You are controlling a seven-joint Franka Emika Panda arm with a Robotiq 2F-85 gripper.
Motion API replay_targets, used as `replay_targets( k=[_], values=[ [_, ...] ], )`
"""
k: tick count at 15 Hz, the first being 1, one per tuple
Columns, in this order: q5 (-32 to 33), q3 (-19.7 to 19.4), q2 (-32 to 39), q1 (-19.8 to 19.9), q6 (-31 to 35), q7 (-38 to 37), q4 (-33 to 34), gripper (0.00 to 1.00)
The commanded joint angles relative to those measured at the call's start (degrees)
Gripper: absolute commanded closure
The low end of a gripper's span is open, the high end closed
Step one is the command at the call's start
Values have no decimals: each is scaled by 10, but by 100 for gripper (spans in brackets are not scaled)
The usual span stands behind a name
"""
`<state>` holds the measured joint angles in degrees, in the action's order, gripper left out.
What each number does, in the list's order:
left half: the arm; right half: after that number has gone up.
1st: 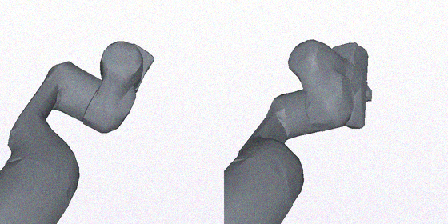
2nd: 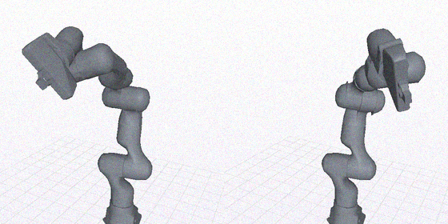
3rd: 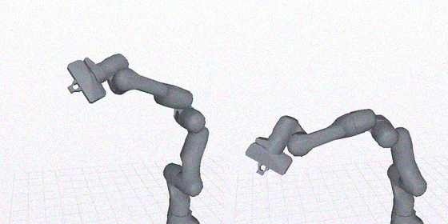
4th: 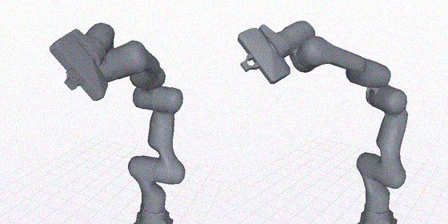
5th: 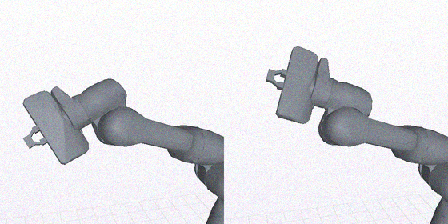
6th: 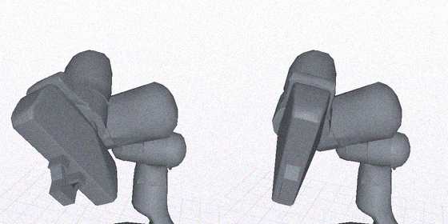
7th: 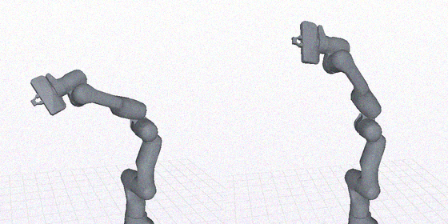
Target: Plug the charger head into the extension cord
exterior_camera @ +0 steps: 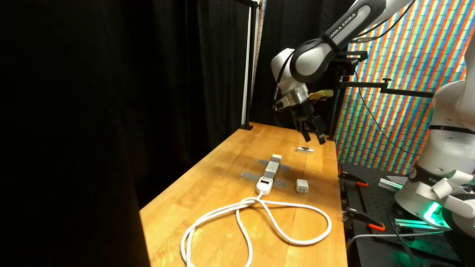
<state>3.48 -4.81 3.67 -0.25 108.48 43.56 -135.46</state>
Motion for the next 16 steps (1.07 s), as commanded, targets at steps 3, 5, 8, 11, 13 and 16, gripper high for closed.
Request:
replay_targets(
  k=[3,5,8,11,13,16],
  values=[
    [86,44,81,0,53,72,17,0],
    [124,56,92,-1,65,89,18,0],
    [168,74,108,-3,107,123,12,0],
    [186,88,120,1,150,183,12,0],
    [182,94,127,6,176,238,13,0],
    [161,101,136,17,205,338,11,0]
  ],
)
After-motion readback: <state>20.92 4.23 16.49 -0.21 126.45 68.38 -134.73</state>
